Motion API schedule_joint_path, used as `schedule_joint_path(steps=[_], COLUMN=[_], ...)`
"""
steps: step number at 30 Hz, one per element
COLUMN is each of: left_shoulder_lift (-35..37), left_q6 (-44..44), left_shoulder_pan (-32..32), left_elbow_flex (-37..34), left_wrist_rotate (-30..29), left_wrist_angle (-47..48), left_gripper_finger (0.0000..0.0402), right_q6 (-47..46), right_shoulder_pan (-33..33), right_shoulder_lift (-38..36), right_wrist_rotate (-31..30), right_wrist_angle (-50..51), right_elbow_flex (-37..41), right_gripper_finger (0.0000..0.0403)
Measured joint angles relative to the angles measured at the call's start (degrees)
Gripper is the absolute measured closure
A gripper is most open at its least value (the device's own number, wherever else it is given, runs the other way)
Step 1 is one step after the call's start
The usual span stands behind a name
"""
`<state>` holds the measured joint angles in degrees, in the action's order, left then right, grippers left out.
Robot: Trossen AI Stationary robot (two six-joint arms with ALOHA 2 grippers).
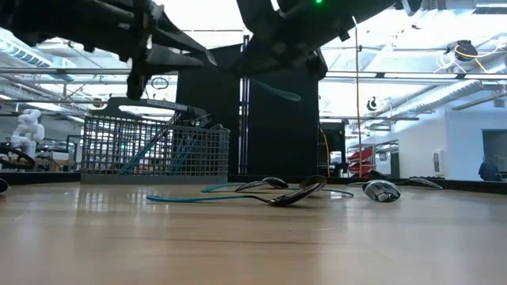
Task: Sort silverware
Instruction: Put the blue fork in the silverware rack
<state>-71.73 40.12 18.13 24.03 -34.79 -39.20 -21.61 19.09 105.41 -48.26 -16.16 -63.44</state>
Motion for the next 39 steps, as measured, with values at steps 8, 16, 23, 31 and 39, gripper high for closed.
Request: schedule_joint_path(steps=[8, 16, 23, 31, 39], left_shoulder_lift=[-8.9, -16.5, -18.1, -18.2, -17.1], left_q6=[2.9, 2.9, -0.4, -3.3, -8.1], left_shoulder_pan=[-3.1, -5.6, -5.7, -5.6, -6.2], left_elbow_flex=[2.0, 6.9, 9.6, 9.9, 10.0], left_wrist_rotate=[4.1, 6.0, 8.2, 6.9, 5.8], left_wrist_angle=[-8.7, -10.1, -9.7, -10.4, -11.5], left_gripper_finger=[0.0242, 0.0217, 0.0242, 0.0389, 0.0401], right_q6=[0.3, 0.5, 0.9, 1.1, 1.8], right_shoulder_pan=[-1.0, -0.7, -0.4, -0.2, 1.3], right_shoulder_lift=[0.0, 0.0, 0.0, -0.3, -4.5], right_wrist_rotate=[0.0, -2.7, -3.0, -3.1, -3.6], right_wrist_angle=[0.1, 0.2, 0.4, -0.5, 3.4], right_elbow_flex=[0.0, 0.0, 0.0, 0.0, 0.0], right_gripper_finger=[0.0403, 0.0403, 0.0403, 0.0385, 0.031])
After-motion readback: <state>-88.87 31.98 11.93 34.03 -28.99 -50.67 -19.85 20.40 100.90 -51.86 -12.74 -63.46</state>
